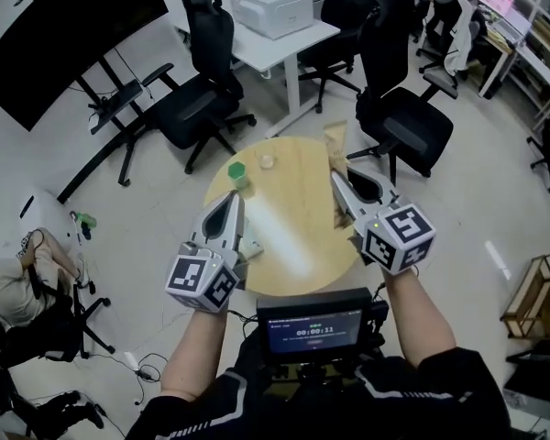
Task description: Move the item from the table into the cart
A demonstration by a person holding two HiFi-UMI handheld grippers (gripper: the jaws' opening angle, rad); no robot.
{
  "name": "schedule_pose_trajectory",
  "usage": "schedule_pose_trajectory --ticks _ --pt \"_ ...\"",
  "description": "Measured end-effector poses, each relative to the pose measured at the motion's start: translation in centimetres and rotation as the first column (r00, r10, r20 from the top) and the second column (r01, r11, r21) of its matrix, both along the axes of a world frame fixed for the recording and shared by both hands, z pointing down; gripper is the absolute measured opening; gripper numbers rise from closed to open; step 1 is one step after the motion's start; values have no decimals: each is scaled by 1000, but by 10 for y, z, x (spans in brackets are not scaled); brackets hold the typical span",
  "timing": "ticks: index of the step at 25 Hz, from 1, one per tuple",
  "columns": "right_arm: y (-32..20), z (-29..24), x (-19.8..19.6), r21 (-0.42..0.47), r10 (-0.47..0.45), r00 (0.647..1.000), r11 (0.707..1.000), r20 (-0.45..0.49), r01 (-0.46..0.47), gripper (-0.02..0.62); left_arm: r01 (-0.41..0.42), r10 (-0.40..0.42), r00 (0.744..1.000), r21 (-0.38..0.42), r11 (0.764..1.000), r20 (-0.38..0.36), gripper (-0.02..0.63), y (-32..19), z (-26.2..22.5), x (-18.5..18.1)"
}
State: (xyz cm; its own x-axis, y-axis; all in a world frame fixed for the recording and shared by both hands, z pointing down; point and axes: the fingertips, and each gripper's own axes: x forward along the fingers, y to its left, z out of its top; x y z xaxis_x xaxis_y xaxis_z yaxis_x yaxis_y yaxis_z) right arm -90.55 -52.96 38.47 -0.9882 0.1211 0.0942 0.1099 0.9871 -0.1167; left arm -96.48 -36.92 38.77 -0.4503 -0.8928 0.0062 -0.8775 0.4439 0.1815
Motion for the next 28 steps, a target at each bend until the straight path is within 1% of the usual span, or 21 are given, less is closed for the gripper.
schedule_pose_trajectory --ticks 3,7,10,12,15,18,20,22,25,28 --pt "-5 -6 18 13 71 997 997 13 -71 43 -80 80 997 2 997 -1 2 -16 -2 9" --pt "-22 -25 49 12 173 984 985 34 -174 43 -164 163 986 33 986 17 2 -41 -21 23" --pt "-45 -15 90 25 294 956 955 19 -294 43 -238 238 971 75 968 9 2 -64 -20 42" --pt "-57 -9 124 24 366 931 930 15 -366 43 -302 302 953 90 949 15 2 -79 -19 63" --pt "-65 -21 183 27 444 896 895 27 -445 43 -371 371 928 100 923 16 2 -97 -24 104" --pt "-77 -32 253 46 516 856 855 27 -516 43 -447 449 894 93 890 2 2 -123 -27 164" --pt "-87 -36 302 37 551 834 833 34 -552 43 -491 493 870 86 867 5 2 -145 -30 209" --pt "-96 -41 352 39 583 811 810 48 -585 43 -538 539 842 84 839 14 2 -167 -37 257" --pt "-108 -49 431 44 637 768 767 71 -640 43 -617 616 787 79 783 37 2 -195 -46 332" --pt "-120 -53 498 42 709 700 700 82 -713 43 -691 689 722 87 717 63 2 -219 -54 395"
